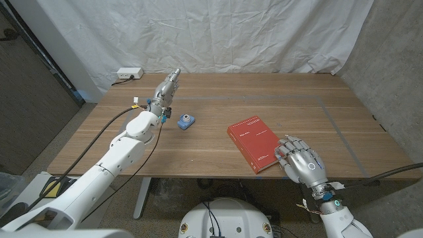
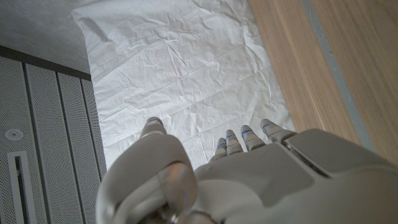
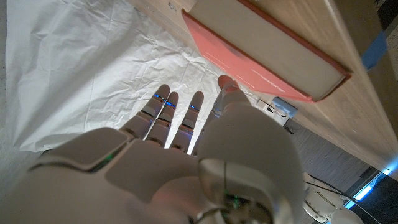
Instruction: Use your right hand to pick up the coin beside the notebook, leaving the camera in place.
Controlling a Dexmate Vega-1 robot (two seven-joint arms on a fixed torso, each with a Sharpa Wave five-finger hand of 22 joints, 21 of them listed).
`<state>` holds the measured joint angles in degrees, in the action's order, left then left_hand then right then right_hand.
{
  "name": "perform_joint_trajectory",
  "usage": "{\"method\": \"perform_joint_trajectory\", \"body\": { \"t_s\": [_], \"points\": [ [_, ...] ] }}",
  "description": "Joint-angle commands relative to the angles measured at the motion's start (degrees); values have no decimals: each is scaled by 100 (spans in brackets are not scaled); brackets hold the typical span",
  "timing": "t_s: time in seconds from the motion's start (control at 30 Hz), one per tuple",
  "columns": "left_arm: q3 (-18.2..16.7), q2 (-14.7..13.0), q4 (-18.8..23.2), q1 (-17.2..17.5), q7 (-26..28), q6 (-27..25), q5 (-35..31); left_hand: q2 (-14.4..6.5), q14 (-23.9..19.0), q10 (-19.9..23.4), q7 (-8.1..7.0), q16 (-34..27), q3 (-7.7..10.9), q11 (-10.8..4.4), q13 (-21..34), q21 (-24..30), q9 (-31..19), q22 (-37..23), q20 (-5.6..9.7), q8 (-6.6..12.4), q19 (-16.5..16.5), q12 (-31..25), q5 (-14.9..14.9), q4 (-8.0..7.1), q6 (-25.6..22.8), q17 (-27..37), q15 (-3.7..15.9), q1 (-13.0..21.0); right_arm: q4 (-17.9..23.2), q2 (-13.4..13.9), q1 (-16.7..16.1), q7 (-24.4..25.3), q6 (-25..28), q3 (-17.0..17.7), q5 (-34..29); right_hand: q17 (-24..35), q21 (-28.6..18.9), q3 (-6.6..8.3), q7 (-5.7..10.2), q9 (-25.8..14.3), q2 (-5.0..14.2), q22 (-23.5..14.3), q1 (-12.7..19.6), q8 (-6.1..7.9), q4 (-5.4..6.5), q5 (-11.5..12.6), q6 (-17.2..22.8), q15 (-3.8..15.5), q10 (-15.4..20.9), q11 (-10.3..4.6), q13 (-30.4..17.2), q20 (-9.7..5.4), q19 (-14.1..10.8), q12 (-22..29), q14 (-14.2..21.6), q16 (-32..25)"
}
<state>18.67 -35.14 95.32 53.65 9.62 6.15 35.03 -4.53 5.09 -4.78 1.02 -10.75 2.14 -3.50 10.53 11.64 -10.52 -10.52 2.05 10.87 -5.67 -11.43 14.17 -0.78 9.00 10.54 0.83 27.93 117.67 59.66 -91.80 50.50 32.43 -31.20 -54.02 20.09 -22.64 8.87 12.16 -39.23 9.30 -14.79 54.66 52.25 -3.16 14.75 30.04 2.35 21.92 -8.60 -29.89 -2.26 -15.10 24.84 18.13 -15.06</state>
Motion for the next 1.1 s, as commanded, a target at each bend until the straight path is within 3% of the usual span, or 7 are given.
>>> {"method": "perform_joint_trajectory", "body": {
  "t_s": [0.03, 1.1],
  "points": [
    [-125, -174, 179, -34, 50, -227, 59, 11, 63, -17, 4, -2, -26, 2, 8, 22, -13, -18, 31, 22, -27, -2, -38, -8, 30, 7, -8, 61, 338, 29, -112, -220, 234, 99, -194, 31, -35, 38, 24, 11, 67, -25, 4, 11, 4, -36, 687, 701, -9, 33, -8, -341, -40, 14, 35, -15],
    [-245, -276, 146, -4, -27, -217, 179, 0, 71, -26, 5, -1, -43, -3, 7, 22, -13, -18, 39, 19, -38, -1, -42, -1, 42, 7, -7, 75, 1429, 110, -610, -789, 163, 859, -101, 44, -138, 138, 4, 208, 50, -40, 4, -5, -3, -102, 712, 664, -136, 126, -2, -317, -95, -88, 52, 15]
  ]
}}
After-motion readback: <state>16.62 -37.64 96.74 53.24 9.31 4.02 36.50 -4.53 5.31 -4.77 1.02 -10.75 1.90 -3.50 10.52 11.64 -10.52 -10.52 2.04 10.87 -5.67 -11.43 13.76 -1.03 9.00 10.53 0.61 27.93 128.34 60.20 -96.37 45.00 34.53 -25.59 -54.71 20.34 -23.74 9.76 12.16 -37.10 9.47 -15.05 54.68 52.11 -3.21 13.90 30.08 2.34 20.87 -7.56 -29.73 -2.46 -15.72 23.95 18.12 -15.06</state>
